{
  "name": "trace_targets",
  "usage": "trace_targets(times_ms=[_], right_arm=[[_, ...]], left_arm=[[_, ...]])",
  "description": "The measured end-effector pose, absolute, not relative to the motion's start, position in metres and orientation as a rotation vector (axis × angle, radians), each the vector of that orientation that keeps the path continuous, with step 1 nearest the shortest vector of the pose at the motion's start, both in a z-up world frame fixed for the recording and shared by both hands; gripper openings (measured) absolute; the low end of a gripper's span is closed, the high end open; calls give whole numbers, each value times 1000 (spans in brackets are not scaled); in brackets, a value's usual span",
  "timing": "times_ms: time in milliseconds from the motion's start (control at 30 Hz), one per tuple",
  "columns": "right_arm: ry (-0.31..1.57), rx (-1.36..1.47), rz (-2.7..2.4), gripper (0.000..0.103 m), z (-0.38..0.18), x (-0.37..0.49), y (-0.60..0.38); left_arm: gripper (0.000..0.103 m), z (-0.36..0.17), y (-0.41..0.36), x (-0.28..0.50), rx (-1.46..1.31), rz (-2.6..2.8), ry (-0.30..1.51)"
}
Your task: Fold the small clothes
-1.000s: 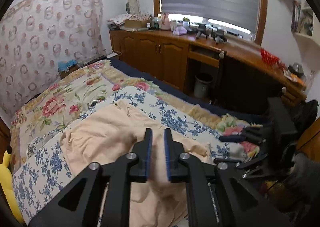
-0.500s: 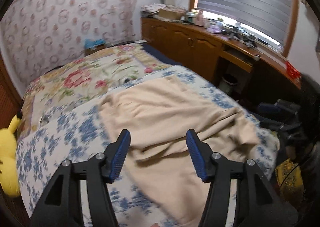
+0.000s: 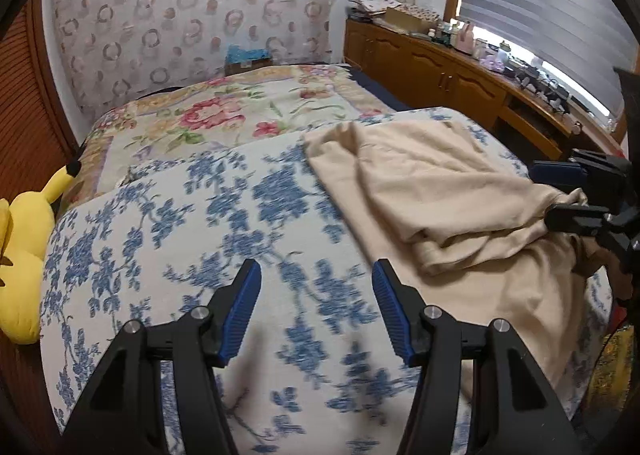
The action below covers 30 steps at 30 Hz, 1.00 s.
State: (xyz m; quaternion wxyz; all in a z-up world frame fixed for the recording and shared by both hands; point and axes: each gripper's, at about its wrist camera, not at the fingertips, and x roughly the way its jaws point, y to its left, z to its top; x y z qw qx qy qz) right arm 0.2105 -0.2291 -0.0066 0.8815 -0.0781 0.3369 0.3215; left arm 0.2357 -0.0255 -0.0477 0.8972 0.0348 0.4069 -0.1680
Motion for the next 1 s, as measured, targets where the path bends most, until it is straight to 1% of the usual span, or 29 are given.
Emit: trace_targets(times_ms=[200, 367, 400, 433, 467, 533, 567, 633, 833, 1000], right_arm=[[809, -256, 728, 58, -35, 239, -172], [896, -297, 719, 58, -59, 259, -156], [909, -318, 715, 56, -64, 261, -153], [917, -335, 715, 45, -67, 262, -152], [924, -355, 714, 39, -69, 263, -150], [929, -379, 713, 11, -71, 265, -153], [929, -376, 714, 9, -69, 266, -156], [917, -353, 716, 7, -58, 270, -168], [831, -270, 598, 7, -12, 300, -222], [803, -287, 347, 7, 1, 352, -283]], left_arm=[[57, -60, -9, 242, 49, -344, 856], [57, -63, -2, 243, 33, -351, 857], [57, -63, -1, 243, 33, -353, 856], [57, -63, 0, 244, 34, -356, 855], [57, -63, 0, 244, 36, -354, 853], [57, -61, 0, 244, 36, -361, 846], [57, -60, 0, 244, 34, -364, 843], [57, -59, 0, 245, 29, -371, 837], [57, -53, -8, 247, 32, -387, 828], [57, -53, -16, 245, 41, -397, 829]])
